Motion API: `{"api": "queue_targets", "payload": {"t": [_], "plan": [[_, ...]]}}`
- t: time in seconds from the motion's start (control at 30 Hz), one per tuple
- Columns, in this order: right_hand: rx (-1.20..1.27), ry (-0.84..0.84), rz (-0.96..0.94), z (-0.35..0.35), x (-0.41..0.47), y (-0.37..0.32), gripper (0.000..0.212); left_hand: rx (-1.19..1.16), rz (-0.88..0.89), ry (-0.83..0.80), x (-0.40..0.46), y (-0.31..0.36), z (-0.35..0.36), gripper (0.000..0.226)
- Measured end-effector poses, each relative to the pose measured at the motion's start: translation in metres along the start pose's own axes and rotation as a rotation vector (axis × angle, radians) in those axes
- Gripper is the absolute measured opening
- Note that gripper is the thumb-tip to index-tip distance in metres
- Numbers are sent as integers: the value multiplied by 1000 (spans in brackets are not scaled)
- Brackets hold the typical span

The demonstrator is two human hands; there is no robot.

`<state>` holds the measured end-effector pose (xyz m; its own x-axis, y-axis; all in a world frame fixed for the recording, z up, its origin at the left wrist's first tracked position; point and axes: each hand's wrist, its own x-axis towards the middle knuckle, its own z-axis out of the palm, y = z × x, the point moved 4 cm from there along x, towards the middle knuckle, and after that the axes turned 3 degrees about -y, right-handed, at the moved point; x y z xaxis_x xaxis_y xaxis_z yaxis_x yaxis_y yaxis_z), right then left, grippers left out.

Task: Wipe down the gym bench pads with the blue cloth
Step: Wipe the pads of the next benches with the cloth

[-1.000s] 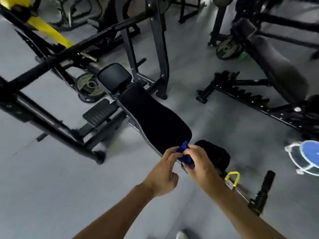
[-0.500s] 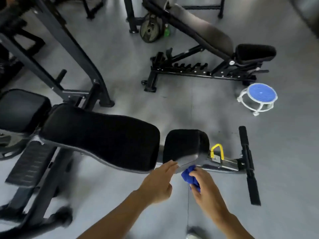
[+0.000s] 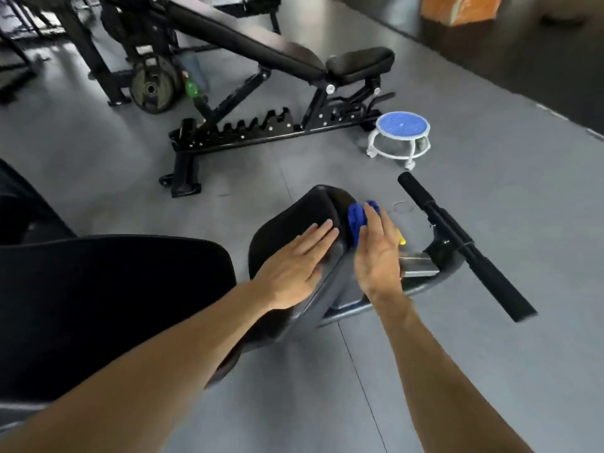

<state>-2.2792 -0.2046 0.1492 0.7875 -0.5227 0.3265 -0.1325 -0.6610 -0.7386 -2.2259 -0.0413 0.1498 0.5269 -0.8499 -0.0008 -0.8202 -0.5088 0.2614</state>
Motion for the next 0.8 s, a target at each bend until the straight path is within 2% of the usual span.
{"api": "queue_targets", "payload": {"t": [0.1,0.17,0.27,0.33,0.47,0.57,0.63,0.8], "plan": [[144,121,17,19,-43,19,44,27,30,130,2,-2,21,68],[224,140,49,42,-93,19,46,26,20,189,-3,0,31,66],[209,167,-61,66,-134,12,49,19,15,231,-6,1,40,64],[211,203,-95,64,-111,10,50,16,-2,227,-8,-3,43,65],[31,317,-90,40,-40,-10,50,-47,-39,199,-14,-8,46,69],[72,378,-46,47,-39,-13,44,-41,-36,197,-15,-9,48,70],[85,378,-33,68,-65,-4,43,-2,-10,197,-17,-11,50,68],[101,270,-35,106,-124,14,54,70,14,153,-25,-16,59,65]]}}
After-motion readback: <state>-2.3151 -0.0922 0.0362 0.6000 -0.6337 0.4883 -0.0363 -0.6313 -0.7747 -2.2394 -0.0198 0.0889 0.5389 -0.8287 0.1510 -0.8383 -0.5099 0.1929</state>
